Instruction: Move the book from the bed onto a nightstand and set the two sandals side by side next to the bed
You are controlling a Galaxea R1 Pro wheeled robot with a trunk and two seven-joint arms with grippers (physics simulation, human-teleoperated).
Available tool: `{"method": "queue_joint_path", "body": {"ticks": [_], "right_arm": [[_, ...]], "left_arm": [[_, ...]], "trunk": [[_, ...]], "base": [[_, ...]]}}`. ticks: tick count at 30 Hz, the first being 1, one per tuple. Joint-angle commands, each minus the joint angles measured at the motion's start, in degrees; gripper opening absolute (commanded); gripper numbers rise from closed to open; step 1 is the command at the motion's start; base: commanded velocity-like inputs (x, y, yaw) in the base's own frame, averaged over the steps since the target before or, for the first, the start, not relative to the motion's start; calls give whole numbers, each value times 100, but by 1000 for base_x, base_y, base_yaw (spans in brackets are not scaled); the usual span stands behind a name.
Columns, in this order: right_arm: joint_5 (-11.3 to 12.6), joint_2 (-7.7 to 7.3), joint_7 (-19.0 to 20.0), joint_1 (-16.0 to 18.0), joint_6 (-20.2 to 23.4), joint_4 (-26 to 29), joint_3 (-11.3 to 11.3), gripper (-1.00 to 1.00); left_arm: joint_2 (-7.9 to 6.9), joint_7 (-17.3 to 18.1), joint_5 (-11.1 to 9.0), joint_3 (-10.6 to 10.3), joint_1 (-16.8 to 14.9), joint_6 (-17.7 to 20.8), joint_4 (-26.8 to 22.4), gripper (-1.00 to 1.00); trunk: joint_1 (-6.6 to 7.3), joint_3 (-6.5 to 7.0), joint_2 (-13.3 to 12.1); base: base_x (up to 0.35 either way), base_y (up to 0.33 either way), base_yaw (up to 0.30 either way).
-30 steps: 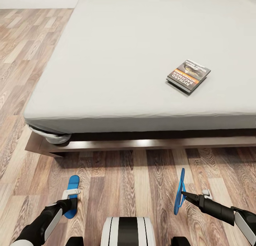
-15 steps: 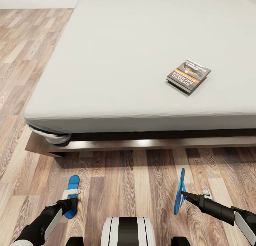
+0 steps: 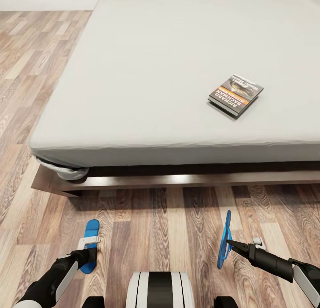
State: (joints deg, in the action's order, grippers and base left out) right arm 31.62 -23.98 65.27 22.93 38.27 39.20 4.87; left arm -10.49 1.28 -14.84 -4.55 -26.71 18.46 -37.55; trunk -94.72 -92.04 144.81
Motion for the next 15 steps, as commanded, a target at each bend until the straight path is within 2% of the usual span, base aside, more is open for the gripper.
{"method": "queue_joint_path", "body": {"ticks": [1,2,3,15], "right_arm": [[28,-1,-1,1,40,0,-1,-100],[28,-1,-2,1,40,0,0,-100],[28,-1,1,1,40,0,1,-100],[28,-1,1,1,40,0,-1,-100]], "left_arm": [[-6,-5,-28,-20,-1,26,-8,-100],[-6,-5,-28,-20,-1,24,-9,-100],[-5,-5,-28,-20,-1,21,-9,100],[3,-5,-28,-20,-1,17,-11,100]], "trunk": [[1,-3,1],[1,-3,1],[1,-3,1],[1,-3,1]], "base": [[0,0,0],[0,0,0],[0,0,0],[0,0,0]]}}
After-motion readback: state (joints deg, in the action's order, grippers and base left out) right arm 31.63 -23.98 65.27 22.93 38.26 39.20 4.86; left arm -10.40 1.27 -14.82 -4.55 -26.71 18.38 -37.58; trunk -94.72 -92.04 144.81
